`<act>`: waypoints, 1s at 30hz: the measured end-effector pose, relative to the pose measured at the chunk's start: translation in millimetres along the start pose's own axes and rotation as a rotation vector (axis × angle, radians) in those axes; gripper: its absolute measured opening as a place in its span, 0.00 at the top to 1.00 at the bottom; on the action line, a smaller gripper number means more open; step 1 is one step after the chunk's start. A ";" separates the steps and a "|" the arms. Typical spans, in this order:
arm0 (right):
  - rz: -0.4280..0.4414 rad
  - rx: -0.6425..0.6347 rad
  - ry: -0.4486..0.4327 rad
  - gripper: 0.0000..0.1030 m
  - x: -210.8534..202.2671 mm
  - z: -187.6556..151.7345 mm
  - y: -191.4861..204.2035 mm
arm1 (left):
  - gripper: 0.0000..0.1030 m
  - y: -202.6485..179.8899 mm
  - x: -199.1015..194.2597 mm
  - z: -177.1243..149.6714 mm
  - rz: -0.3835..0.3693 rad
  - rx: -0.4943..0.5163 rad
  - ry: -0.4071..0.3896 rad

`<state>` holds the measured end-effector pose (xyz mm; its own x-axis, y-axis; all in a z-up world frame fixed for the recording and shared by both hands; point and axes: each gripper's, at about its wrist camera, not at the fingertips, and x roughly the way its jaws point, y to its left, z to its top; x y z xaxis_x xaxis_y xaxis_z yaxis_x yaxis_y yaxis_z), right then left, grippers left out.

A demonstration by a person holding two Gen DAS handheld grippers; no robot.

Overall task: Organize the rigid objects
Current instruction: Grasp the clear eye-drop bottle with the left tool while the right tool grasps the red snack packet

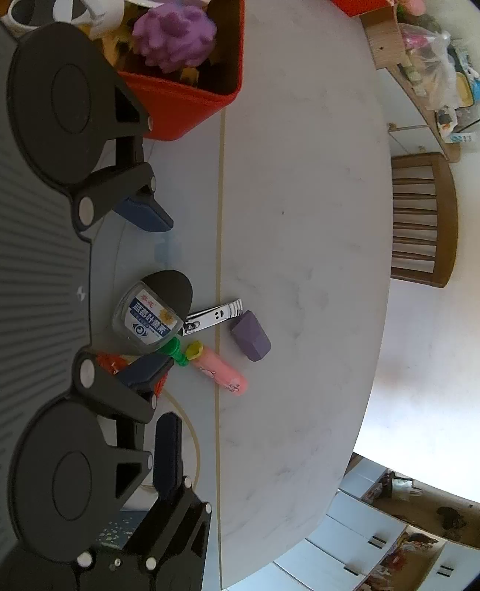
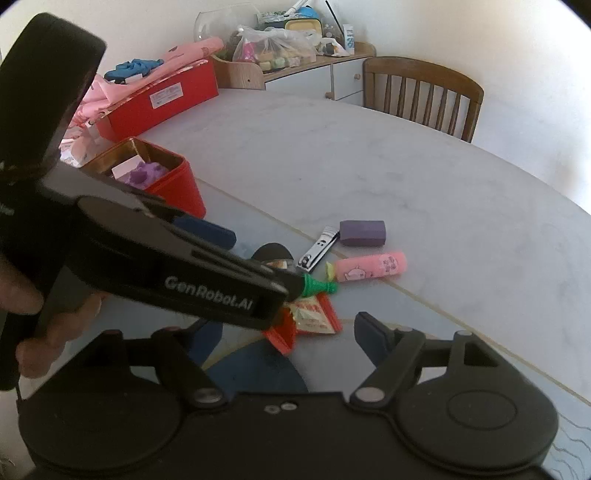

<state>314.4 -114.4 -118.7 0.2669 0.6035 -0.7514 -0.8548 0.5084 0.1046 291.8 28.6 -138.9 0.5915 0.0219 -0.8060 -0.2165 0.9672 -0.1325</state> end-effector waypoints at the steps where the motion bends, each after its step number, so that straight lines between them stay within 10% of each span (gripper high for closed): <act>1: -0.002 -0.001 0.001 0.25 2.1 0.3 -1.0 | 0.31 -0.1 0.3 -0.1 -0.001 -0.001 0.000; 30: -0.079 -0.044 0.000 0.78 -7.4 -14.2 4.1 | 0.58 -7.1 -10.4 -13.1 -0.027 0.000 0.004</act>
<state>302.6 -125.6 -121.9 0.3340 0.5625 -0.7563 -0.8497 0.5269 0.0167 276.9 18.2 -137.1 0.5936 -0.0051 -0.8047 -0.2008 0.9674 -0.1543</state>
